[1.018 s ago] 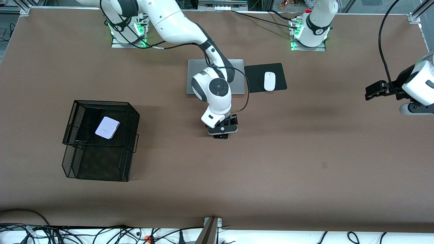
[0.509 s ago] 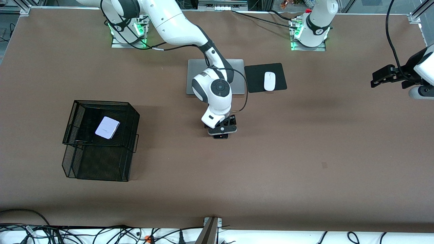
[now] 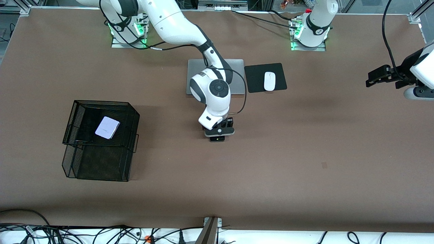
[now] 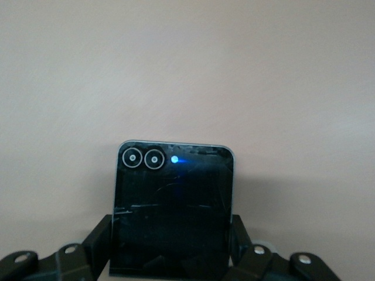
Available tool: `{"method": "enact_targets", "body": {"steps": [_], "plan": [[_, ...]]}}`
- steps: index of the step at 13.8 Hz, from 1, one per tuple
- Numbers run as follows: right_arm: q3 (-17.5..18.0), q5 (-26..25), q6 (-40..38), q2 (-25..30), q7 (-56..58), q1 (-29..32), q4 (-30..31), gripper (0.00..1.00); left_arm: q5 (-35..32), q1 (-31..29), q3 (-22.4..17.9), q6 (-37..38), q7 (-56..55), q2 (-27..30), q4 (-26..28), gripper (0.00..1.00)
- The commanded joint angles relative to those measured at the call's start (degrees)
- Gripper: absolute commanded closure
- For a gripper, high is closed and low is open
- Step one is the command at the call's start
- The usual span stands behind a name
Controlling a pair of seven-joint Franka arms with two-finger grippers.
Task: Place phones with both arms
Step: 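Carry the flip phone into the mesh basket with the right gripper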
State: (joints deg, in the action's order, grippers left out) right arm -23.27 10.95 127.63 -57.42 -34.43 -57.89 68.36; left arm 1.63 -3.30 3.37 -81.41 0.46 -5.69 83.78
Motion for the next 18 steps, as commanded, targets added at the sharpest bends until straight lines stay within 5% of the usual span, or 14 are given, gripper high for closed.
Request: {"method": "enact_targets", "body": {"steps": [1,5,10,15,18], "plan": [[-4.66,-0.31,-9.38,8.88,5.04,1.89,1.25,1.0,1.45,-0.31,-0.47,-0.33,0.6,1.04,0.86,0.0],[-5.91,-0.05,-15.92,15.4,27.52,14.43,1.25,1.0,1.27,-0.31,-0.64,-0.07,0.51,1.04,0.86,0.0],[-5.74,-0.05,-14.96,15.24,47.22,27.36,1.25,1.0,1.27,-0.31,-0.64,0.81,0.86,1.04,0.86,0.0],[-4.77,2.48,1.54,12.07,62.18,31.25,6.06,1.0,1.27,-0.22,-0.56,0.73,0.77,0.77,0.68,0.0],[-4.68,7.32,2.97,9.1,65.71,33.45,7.23,1.0,1.27,-0.22,-0.56,0.73,0.95,0.77,0.68,0.0]]}}
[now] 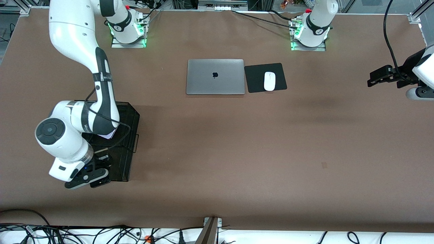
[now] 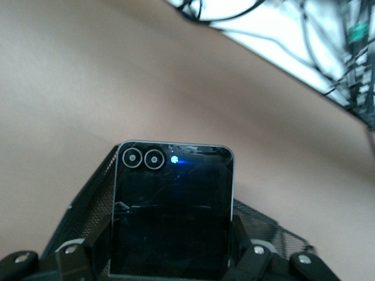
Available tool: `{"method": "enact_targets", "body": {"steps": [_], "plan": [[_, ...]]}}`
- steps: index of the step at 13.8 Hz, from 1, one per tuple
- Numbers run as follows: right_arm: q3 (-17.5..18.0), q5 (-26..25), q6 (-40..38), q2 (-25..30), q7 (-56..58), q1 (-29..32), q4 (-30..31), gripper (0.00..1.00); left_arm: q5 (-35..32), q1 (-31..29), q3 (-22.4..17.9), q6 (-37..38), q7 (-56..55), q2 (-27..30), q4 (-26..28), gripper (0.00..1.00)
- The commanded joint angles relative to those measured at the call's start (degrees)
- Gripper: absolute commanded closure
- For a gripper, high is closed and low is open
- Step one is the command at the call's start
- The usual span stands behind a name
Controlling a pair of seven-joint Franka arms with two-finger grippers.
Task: Place phones with both arms
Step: 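Carry the flip phone into the mesh basket with the right gripper, then open the right gripper to release the flip phone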
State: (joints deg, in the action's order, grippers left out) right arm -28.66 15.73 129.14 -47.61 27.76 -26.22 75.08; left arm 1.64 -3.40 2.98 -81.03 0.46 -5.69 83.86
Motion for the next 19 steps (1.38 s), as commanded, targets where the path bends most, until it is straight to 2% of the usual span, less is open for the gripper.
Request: {"method": "enact_targets", "body": {"steps": [1,5,6,7,8,10,11,12,14,15,16,18,19], "plan": [[0.89,3.25,2.77,-1.6,5.97,2.13,0.51,1.0,1.17,-0.12,-0.25,0.35,1.03,0.68,0.6,0.0],[1.24,9.13,3.75,-2.4,8.98,3.8,0.51,1.0,1.08,-0.12,-0.25,0.35,1.21,0.68,0.6,0.0],[1.24,9.32,3.49,-2.23,8.9,3.8,0.6,1.0,1.08,-0.12,-0.16,0.35,1.21,0.68,0.6,0.0],[1.24,9.32,2.79,-2.22,8.89,3.8,0.51,0.63,1.08,-0.12,-0.16,0.35,1.21,0.68,0.6,0.0],[1.33,9.41,1.65,-2.05,8.29,3.63,0.51,0.57,1.08,-0.12,-0.16,0.44,1.21,0.68,0.69,0.0],[1.33,9.41,-0.29,-1.87,7.58,3.63,0.51,0.33,1.0,-0.12,-0.25,0.52,1.21,0.68,0.69,0.0],[1.33,9.41,-0.38,-1.87,7.58,3.63,0.51,0.15,1.0,-0.12,-0.16,0.61,1.21,0.68,0.78,0.0],[1.33,9.41,-0.38,-1.87,7.58,3.8,0.51,0.07,1.0,-0.12,-0.16,0.61,1.21,0.77,0.78,0.0],[1.33,12.55,-2.13,-1.87,7.58,4.07,0.69,0.1,1.0,-0.12,-0.16,0.7,1.21,0.68,0.69,0.0],[1.33,14.4,-2.92,-1.87,8.01,5.03,0.6,0.06,0.91,-0.12,-0.16,0.7,1.21,0.77,0.69,0.0],[1.33,14.59,-3.02,-1.79,8.1,5.38,0.6,0.01,0.91,-0.12,-0.16,0.7,1.21,0.77,0.69,0.0],[1.42,13.98,-3.28,-1.52,8.46,5.04,-0.62,0.0,0.91,-0.12,-0.16,0.79,1.21,0.77,0.6,0.0],[1.33,13.89,-5.81,-1.43,8.02,4.95,-2.72,0.0,0.91,-0.12,-0.16,0.79,1.21,0.77,0.6,0.0]]}}
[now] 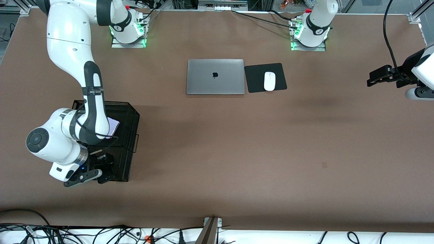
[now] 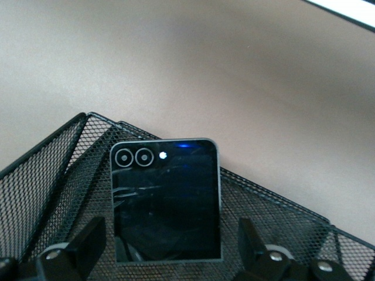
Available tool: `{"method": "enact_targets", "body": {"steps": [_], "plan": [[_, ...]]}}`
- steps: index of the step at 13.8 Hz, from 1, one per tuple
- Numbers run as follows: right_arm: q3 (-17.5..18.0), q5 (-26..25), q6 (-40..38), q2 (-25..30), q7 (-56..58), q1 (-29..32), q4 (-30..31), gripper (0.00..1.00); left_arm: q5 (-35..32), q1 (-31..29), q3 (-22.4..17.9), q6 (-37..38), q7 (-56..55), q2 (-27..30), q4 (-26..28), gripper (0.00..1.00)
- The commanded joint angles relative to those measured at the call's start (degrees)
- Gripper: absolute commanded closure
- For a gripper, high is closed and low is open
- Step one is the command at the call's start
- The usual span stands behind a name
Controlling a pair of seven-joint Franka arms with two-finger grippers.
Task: Place phones with both arms
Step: 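Open the right gripper to release the flip phone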
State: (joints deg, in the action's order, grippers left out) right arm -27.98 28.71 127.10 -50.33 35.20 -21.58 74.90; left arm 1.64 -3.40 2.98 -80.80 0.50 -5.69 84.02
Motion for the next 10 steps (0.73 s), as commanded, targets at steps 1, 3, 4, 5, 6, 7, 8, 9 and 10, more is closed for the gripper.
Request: {"method": "enact_targets", "body": {"steps": [1,3,4,5,6,7,8,9,10], "plan": [[0.38,0.82,-7.44,1.29,0.31,0.57,-5.61,0.0,0.82,-0.12,-0.17,0.55,1.17,0.77,0.45,0.0],[-1.28,0.73,-13.34,1.38,0.13,0.75,-9.84,0.0,0.82,-0.12,-0.17,0.55,1.17,0.77,0.44,0.0],[-3.03,0.47,-16.76,1.55,-0.48,0.06,-11.34,0.01,0.82,-0.12,-0.17,0.55,1.17,0.86,0.36,0.0],[-4.88,-0.23,-20.89,2.42,-2.4,-0.47,-13.35,0.01,0.82,-0.12,-0.25,0.55,1.17,0.86,0.36,0.0],[-5.68,-0.41,-25.71,3.3,-4.59,-0.65,-14.68,0.01,0.73,-0.12,-0.25,0.47,1.17,0.86,0.36,0.0],[-5.86,-0.5,-30.37,5.57,-8.62,-1.09,-14.87,0.01,0.73,-0.12,-0.25,0.47,1.17,0.86,0.36,0.0],[-5.69,-1.11,-33.99,8.64,-13.01,-1.7,-14.61,0.01,0.73,-0.12,-0.34,0.47,1.17,0.86,0.36,0.0],[-5.51,-2.86,-37.33,11.11,-16.44,-2.23,-13.91,0.02,0.73,-0.2,-0.34,0.47,1.17,0.86,0.36,0.0],[-5.6,-4.61,-40.06,14.35,-19.7,-3.11,-11.47,0.03,0.64,-0.21,-0.34,0.38,1.17,0.86,0.36,0.0]]}}
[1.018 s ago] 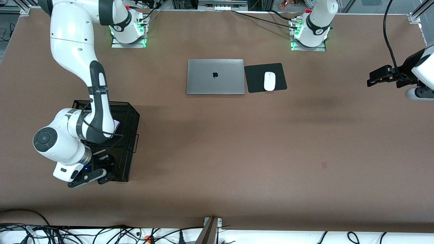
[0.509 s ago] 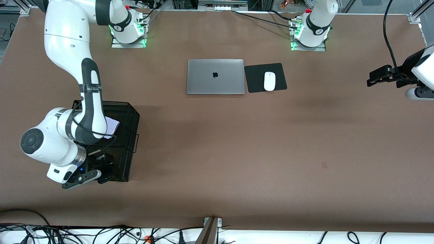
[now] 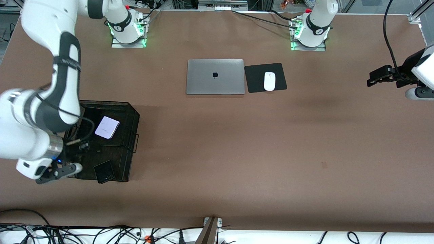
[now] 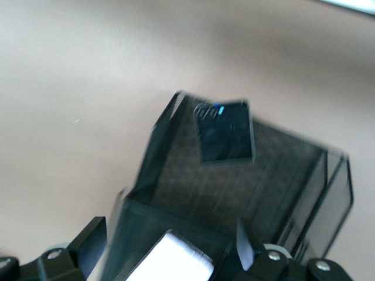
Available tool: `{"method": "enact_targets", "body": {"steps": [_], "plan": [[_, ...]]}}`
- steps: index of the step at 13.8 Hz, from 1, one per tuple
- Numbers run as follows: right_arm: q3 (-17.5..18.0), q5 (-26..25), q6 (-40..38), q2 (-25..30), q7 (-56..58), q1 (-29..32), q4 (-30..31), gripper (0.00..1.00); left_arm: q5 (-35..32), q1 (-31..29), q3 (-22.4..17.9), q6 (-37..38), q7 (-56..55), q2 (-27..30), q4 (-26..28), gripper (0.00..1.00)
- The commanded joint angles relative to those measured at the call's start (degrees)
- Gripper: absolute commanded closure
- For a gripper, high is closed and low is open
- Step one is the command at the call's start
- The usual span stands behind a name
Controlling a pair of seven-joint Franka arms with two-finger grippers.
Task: Place phones with both arms
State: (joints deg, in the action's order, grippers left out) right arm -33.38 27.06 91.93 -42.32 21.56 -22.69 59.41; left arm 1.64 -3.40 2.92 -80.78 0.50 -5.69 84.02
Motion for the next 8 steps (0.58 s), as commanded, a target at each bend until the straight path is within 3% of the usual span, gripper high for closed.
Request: {"method": "enact_targets", "body": {"steps": [1,6,8], "plan": [[-0.28,-4.8,-5.09,10.28,-9.57,-4.27,8.74,0.06,0.64,-0.2,-0.29,0.36,1.17,0.86,0.36,0.0],[-0.1,-17.79,13.86,33.93,-16.61,-11.5,41.52,0.01,0.64,-0.2,-0.29,0.36,1.17,0.95,0.36,0.0],[0.07,-22.47,13.2,36.86,-19.87,-11.86,43.25,0.0,0.64,-0.2,-0.29,0.36,1.08,0.95,0.36,0.0]]}}
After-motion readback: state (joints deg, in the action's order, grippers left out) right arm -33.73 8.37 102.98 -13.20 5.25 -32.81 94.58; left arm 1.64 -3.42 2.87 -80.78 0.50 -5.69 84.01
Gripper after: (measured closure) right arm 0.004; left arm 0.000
